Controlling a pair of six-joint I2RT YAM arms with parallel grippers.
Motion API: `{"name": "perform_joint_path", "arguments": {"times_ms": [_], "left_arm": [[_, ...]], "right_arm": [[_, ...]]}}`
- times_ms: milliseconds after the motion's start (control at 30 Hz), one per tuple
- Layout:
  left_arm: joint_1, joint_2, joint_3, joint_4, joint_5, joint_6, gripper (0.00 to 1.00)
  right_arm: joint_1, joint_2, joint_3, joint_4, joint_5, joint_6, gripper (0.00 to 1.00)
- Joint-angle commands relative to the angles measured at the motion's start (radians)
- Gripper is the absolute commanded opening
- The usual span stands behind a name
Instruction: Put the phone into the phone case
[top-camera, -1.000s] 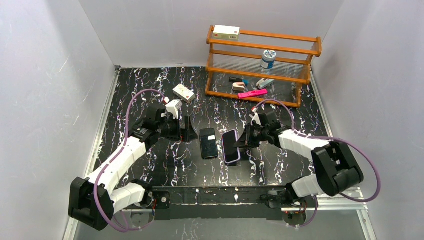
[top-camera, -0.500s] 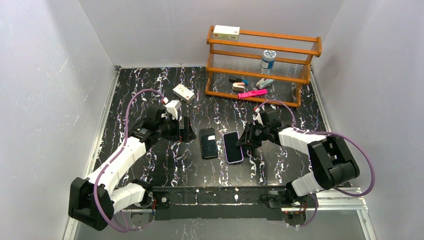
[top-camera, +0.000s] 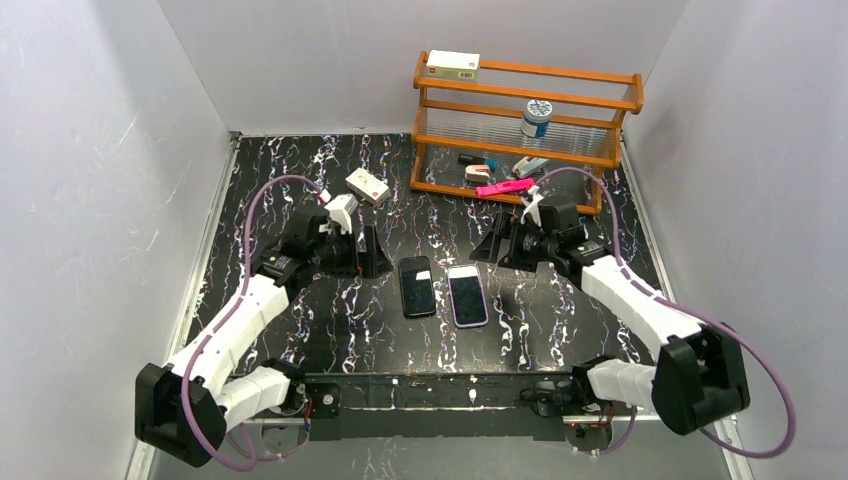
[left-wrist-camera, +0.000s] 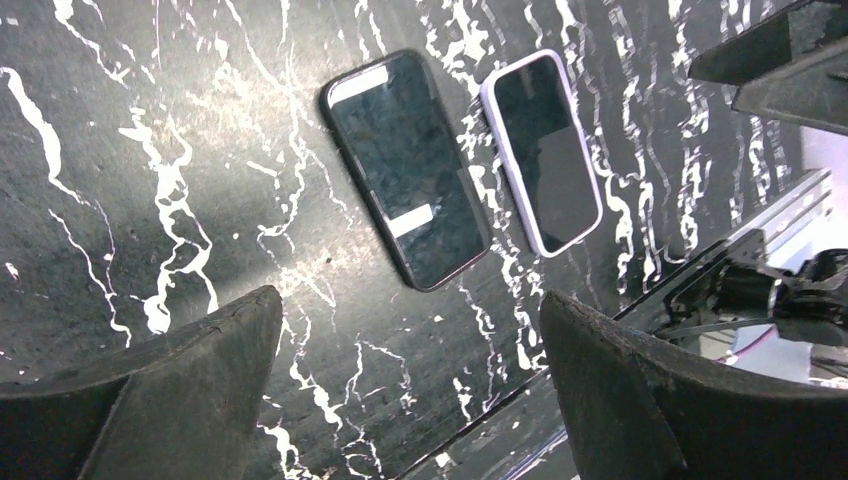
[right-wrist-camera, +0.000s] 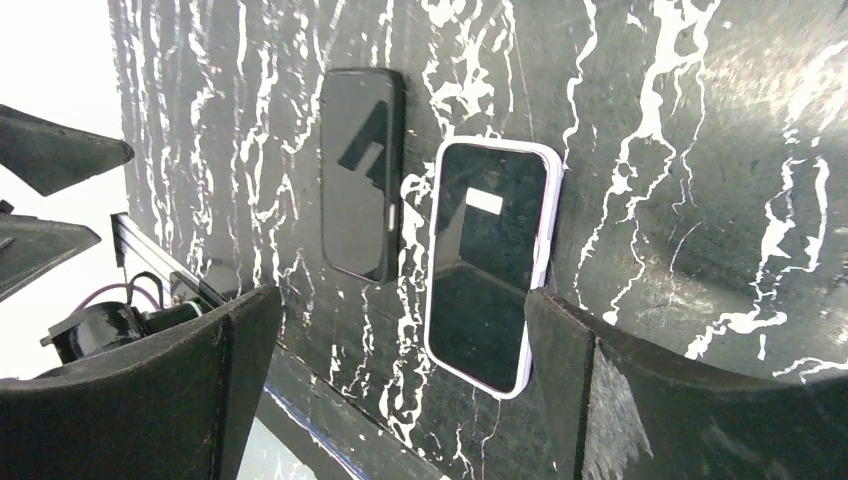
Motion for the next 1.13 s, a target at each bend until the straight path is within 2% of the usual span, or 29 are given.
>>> {"name": "perform_joint_path", "arguments": {"times_ms": [0,367,833,1100], "left_arm": [[-0.002,-0.066,0.091,-0.014,-0.003,-0.054,0.98],[-0.002,-0.137,0.2,-0.03,-0.115,-0.146,0.98],[-0.002,-0.287,0.124,0.002,-0.176,-0.155,0.98],[-0.002,-0.314,0.129,0.019,-0.195,-0.147,0.98]], "right_arm": [[-0.003,-0.122,0.085,-0.095,0.06,-0.028,0.99],[-0.003,-0.405,0.18,-0.187,0.164,-0.024,0.99],[-0.002,-0.448,0.128,-0.158,0.131,0.055,0.99],[-0.002,-0.444,0.123,-0.163,0.129,0.057,0.99]]}}
